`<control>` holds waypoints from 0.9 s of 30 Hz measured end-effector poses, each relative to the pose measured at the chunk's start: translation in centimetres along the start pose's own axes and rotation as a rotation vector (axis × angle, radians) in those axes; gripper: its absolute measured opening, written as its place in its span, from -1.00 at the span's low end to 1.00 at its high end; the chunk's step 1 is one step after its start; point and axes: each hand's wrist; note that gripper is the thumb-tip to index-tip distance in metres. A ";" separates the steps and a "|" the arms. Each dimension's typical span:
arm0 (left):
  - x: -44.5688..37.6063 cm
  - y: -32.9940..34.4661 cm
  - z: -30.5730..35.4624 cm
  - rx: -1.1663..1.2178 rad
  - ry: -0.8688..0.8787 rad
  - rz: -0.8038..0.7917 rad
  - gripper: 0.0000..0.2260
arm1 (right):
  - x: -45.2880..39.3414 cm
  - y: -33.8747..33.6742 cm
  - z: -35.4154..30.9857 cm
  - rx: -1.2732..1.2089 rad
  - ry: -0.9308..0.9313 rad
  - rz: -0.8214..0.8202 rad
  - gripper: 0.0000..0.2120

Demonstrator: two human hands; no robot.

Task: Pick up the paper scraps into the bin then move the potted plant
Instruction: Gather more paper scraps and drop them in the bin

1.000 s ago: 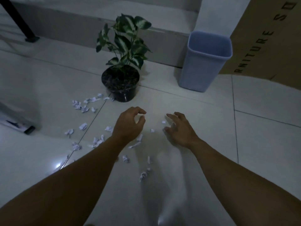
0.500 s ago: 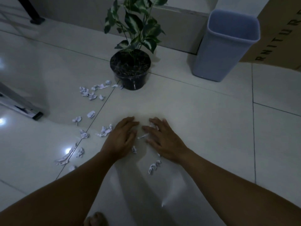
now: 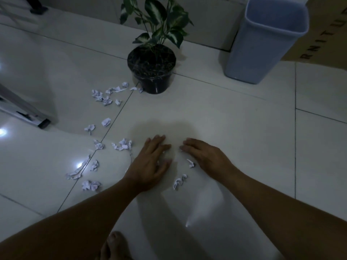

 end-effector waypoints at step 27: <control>-1.7 2.0 3.4 -0.378 0.195 -0.255 -0.81 | 2.7 -1.3 -1.4 -0.061 0.296 0.067 -0.62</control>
Point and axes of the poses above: each hand's wrist, its own x-axis away from the middle knuckle, its own y-axis out of the palm, z = x × y, and after that the axes turned 4 degrees about y, right-handed
